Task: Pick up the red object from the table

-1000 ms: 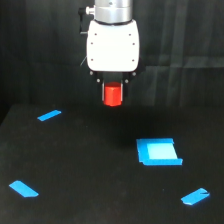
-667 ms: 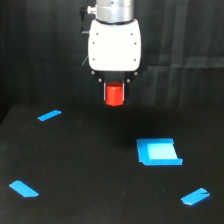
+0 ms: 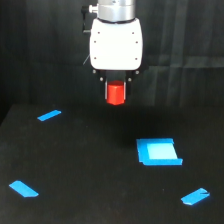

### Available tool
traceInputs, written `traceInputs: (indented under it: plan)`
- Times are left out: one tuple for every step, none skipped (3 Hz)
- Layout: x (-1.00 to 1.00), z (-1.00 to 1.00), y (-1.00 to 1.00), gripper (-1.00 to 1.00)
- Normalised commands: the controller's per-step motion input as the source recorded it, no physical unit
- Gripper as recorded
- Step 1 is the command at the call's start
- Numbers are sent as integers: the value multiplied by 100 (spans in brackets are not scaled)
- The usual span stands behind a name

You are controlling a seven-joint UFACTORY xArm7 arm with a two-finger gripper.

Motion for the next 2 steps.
traceInputs:
  plan:
    - [-6, -2, -5, -91]
    - [3, -3, 6, -94]
